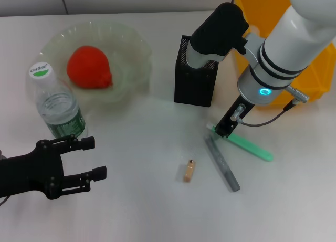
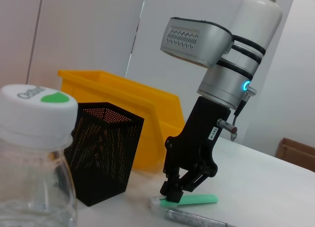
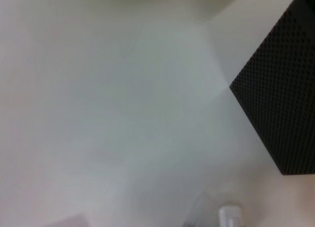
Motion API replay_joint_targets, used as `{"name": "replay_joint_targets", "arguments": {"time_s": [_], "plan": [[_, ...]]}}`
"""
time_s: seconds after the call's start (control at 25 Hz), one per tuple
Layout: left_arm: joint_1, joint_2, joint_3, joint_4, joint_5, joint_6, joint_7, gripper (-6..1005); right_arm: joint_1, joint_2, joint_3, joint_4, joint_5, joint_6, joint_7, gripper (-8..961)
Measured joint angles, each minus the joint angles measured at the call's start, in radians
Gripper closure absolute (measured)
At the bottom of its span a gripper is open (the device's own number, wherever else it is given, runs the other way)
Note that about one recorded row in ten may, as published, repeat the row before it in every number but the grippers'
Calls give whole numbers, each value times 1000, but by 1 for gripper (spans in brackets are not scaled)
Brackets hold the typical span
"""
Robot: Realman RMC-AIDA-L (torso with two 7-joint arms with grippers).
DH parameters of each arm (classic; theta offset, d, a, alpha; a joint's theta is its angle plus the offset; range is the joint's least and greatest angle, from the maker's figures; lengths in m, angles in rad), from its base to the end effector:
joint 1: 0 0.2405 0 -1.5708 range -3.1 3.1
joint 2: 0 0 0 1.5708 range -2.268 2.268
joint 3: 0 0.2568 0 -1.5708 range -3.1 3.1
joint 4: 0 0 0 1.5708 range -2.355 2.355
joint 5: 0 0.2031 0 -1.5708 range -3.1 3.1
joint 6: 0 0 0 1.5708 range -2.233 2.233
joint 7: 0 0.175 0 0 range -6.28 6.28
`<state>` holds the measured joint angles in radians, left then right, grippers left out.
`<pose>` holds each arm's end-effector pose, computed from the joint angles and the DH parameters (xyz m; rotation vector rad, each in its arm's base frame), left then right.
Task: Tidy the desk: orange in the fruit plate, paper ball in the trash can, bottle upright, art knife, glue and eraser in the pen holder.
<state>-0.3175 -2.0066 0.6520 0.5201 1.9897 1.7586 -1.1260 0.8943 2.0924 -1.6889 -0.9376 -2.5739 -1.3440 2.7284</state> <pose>-0.3044 0.2468 -0.0141 -2.7418 -0.6267 -0.8092 0.1707 0.3704 -0.1069 -2.6210 0.8033 -0.7614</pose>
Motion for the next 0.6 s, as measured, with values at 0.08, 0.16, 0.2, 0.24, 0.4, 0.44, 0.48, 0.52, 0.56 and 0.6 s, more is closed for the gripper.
{"name": "replay_joint_targets", "arguments": {"time_s": [0.08,0.16,0.2,0.24,0.4,0.44,0.48,0.52,0.56,0.6], "plan": [[0,0,0,0,0,0,0,217,0,0,0,4,0,1,-1,697],[1,0,0,0,0,2,0,217,0,0,0,5,0,-1,-2,743],[1,0,0,0,0,2,0,217,0,0,1,2,0,-4,-3,765],[3,0,-1,0,0,4,0,217,-3,-1,3,-3,0,-10,-3,788],[8,0,-7,0,0,5,0,217,-15,-5,10,-35,0,-30,-6,873],[8,0,-7,0,0,5,0,217,-17,-6,10,-42,0,-33,-6,875],[8,0,-7,0,0,5,0,217,-20,-6,10,-49,-1,-37,-7,878],[8,0,-7,0,0,5,0,217,-21,-6,10,-53,-2,-40,-9,880],[8,0,-7,0,0,5,0,217,-22,-6,10,-55,-2,-42,-10,882],[8,0,-7,0,0,5,0,217,-22,-6,10,-56,-3,-43,-11,885]]}}
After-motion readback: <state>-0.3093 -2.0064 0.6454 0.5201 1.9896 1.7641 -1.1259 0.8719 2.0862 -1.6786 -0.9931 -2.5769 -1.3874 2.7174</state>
